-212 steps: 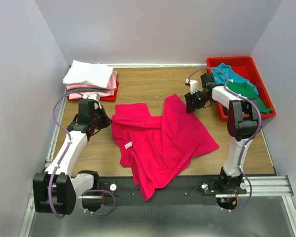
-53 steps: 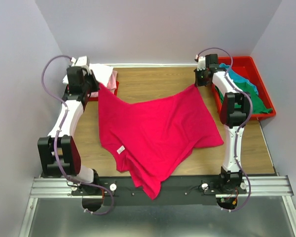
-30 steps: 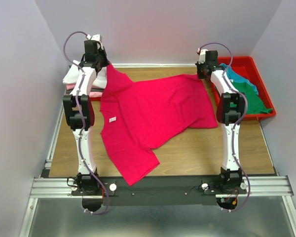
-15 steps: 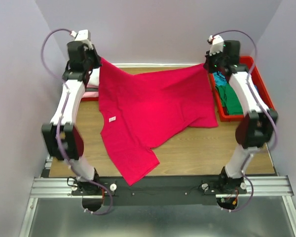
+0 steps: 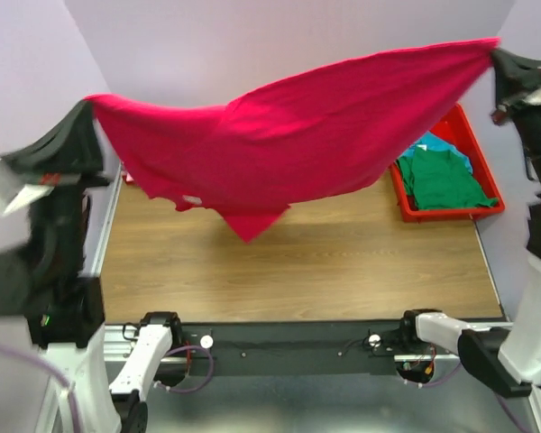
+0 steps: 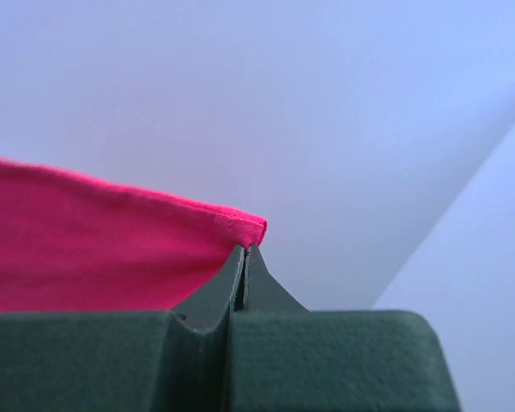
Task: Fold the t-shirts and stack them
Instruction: Flatten the tshirt out
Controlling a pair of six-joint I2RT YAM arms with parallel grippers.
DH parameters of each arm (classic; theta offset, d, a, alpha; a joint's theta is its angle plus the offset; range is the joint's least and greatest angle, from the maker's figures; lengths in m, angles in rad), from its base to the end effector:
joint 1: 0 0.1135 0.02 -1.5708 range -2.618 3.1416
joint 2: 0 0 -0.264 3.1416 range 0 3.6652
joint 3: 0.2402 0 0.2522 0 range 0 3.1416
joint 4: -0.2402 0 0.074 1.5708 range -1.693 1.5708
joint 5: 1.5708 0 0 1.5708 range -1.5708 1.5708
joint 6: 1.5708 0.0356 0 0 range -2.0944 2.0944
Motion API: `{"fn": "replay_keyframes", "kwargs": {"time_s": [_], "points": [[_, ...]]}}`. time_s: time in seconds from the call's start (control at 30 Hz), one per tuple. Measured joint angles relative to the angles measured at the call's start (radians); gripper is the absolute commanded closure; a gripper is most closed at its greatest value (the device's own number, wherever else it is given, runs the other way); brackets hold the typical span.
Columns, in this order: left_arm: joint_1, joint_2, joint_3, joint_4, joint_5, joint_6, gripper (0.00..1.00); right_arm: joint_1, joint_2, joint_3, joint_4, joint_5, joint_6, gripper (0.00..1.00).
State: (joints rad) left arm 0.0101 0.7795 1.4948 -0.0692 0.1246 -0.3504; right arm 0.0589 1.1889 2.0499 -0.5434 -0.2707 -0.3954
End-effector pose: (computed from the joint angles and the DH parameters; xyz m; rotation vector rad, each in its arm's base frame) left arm 0.0651 -0.0038 0.5708 -0.0522 0.9350 -0.3728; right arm 0.1378 0.0177 0.6172 -0.5082 1.1596 -0.1208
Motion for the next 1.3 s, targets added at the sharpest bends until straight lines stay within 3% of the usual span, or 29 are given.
{"fn": "replay_keyframes", "kwargs": {"time_s": [0.27, 0.4, 0.5, 0.63, 0.8, 1.0, 1.13, 1.3], "points": [[0.000, -0.058, 0.302, 0.004, -0.034, -0.070, 1.00, 0.000, -0.056, 0.270, -0.036, 0.050, 0.000, 1.00], [-0.002, -0.035, 0.428, -0.007, -0.049, -0.070, 1.00, 0.000, -0.051, 0.288, -0.042, 0.080, 0.000, 0.99], [-0.004, -0.034, 0.429, 0.000, -0.055, -0.066, 1.00, 0.000, -0.038, 0.267, -0.045, 0.095, -0.004, 1.00], [-0.004, -0.037, 0.257, 0.065, -0.056, -0.061, 1.00, 0.000, -0.042, 0.103, -0.037, 0.097, -0.005, 1.00], [-0.004, -0.019, -0.212, 0.124, -0.056, -0.056, 1.00, 0.000, -0.064, -0.321, 0.028, 0.032, 0.018, 0.99], [-0.005, 0.201, -0.595, 0.203, -0.056, -0.054, 1.00, 0.000, 0.080, -0.730, 0.171, -0.088, 0.063, 1.00], [-0.005, 0.429, -0.644, 0.294, -0.056, -0.032, 1.00, 0.000, 0.299, -0.845, 0.349, -0.151, 0.094, 1.00], [-0.005, 0.778, -0.492, 0.369, -0.042, 0.053, 1.00, 0.000, 0.607, -0.817, 0.505, -0.169, 0.103, 1.00]]}}
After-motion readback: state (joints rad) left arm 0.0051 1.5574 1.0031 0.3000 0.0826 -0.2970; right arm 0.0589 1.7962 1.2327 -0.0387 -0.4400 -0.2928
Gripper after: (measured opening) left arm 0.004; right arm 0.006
